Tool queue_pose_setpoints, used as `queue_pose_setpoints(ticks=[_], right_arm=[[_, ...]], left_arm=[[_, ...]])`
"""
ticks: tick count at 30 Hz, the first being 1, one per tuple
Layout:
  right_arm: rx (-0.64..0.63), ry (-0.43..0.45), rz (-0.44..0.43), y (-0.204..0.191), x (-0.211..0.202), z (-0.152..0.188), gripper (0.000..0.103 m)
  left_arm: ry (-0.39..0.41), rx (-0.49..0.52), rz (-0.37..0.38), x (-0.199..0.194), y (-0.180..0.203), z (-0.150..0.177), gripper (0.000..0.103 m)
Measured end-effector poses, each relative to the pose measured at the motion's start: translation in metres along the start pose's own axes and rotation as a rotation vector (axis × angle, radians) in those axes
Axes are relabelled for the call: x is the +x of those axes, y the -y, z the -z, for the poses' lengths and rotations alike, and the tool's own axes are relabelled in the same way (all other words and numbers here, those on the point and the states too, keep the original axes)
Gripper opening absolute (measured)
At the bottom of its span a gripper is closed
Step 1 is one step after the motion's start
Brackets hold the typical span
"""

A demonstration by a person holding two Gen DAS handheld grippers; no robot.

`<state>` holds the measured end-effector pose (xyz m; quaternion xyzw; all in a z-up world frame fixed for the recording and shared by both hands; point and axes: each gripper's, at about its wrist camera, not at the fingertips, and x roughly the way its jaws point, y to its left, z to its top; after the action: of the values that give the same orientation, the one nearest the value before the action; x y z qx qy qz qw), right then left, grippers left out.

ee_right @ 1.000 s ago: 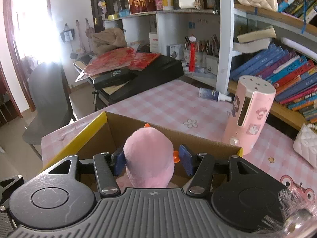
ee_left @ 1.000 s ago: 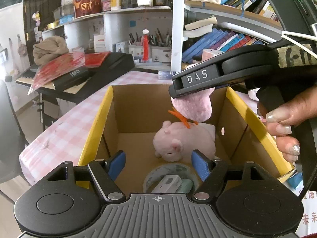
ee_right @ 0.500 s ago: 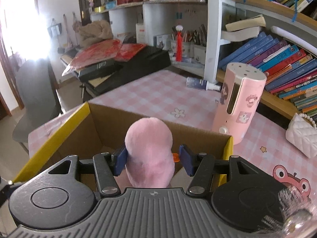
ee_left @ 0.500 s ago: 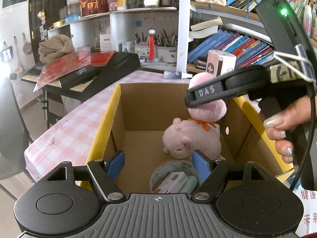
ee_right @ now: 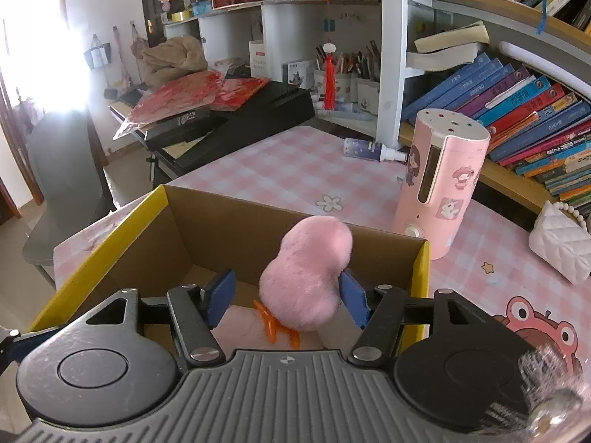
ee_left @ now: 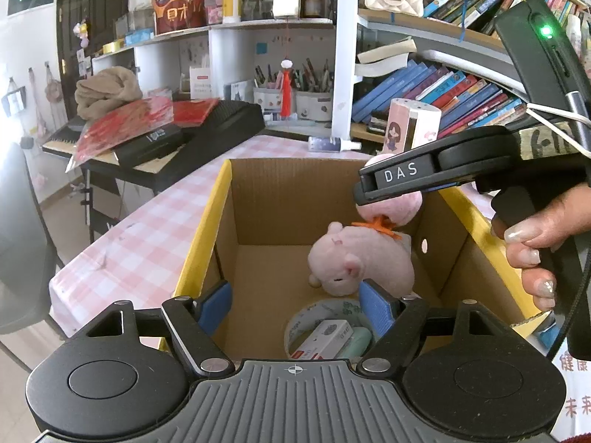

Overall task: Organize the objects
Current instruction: 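Open right tool to release the pink bird plush into the box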

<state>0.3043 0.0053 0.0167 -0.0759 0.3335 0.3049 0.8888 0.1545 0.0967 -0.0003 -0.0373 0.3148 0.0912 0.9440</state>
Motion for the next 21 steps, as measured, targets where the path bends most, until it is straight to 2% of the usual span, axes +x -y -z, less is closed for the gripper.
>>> queue_pose_setpoints(ticks=[5,21], right_arm=[[0.0,0.014,0.009,-0.004,-0.011,0.001,0.073],[0.039,0.079,0.064,-0.015,-0.062,0.021,0.073]], left_arm=[[0.011,-0.003,0.003,-0.005,-0.003,0.001,0.083],[0.058,-0.004,0.034,-0.031,-0.014,0.008,0.084]])
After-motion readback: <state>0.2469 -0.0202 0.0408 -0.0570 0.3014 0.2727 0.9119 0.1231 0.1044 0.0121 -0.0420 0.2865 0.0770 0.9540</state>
